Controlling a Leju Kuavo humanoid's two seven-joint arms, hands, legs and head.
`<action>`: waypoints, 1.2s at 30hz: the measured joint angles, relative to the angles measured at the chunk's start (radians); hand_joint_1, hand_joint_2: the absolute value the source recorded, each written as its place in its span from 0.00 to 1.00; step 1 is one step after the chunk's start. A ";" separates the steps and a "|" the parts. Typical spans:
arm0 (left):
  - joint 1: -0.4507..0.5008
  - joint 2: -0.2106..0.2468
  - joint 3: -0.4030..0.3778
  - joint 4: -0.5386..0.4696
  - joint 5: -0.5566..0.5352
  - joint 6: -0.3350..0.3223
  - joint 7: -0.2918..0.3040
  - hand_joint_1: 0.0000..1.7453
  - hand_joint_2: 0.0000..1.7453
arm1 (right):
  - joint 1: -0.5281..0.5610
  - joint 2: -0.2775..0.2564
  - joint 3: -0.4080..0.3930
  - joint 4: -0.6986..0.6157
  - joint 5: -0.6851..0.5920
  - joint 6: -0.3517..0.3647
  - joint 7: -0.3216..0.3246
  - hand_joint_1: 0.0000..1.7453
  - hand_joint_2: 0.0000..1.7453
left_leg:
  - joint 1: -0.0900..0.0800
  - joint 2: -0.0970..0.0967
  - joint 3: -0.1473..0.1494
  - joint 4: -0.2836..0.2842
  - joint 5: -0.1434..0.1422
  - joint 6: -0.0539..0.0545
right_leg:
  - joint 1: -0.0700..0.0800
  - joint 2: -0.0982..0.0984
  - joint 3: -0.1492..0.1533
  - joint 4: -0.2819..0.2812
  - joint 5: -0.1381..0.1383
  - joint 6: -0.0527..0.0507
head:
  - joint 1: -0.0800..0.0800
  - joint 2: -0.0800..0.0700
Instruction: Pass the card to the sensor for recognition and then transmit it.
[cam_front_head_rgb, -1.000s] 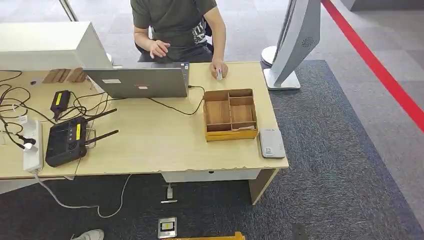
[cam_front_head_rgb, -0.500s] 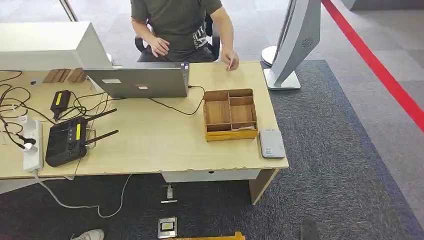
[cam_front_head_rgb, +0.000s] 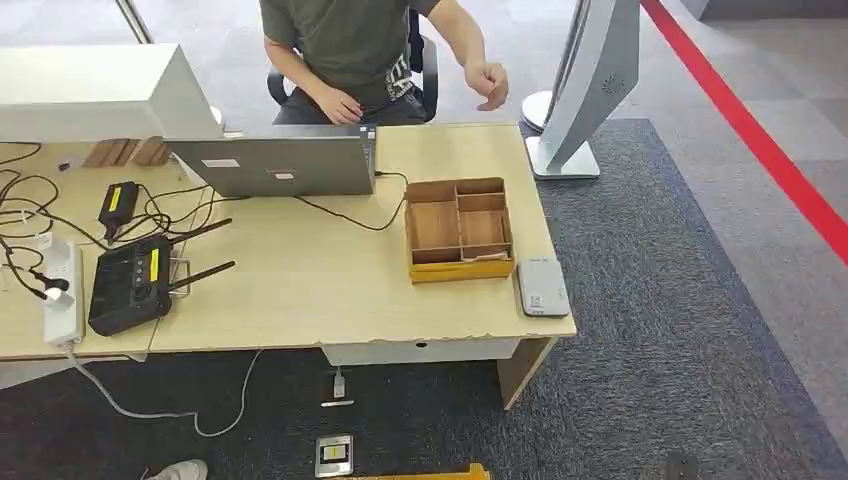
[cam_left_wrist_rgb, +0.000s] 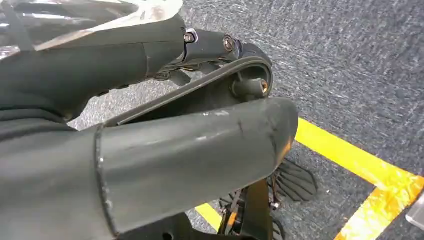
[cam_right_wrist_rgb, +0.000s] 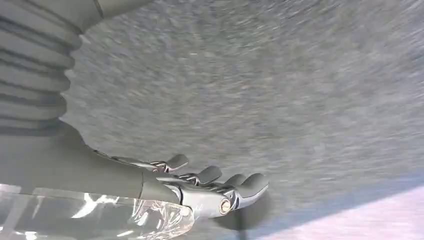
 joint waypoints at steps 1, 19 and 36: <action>-0.002 0.000 0.000 0.000 -0.002 -0.002 0.000 0.00 0.00 | 0.013 -0.002 0.023 -0.032 0.011 -0.001 0.003 0.00 1.00 | 0.000 0.000 0.000 0.000 0.000 0.000 | 0.000 0.000 0.000 0.000 0.000 0.000 | 0.000 0.000; -0.002 0.022 -0.027 0.000 -0.046 -0.053 0.016 0.00 0.00 | 0.118 -0.180 0.232 -0.504 -0.116 -0.007 0.104 0.00 1.00 | -0.001 0.000 0.002 0.000 0.000 0.001 | -0.001 0.001 0.001 0.000 0.000 0.000 | 0.000 0.000; -0.003 0.035 -0.074 0.000 -0.090 -0.093 0.029 0.00 0.00 | -0.081 -0.561 0.305 -0.729 -0.046 0.090 0.284 0.00 1.00 | -0.001 0.000 0.002 0.001 0.000 0.001 | 0.000 0.000 0.002 0.000 0.001 0.000 | -0.001 0.000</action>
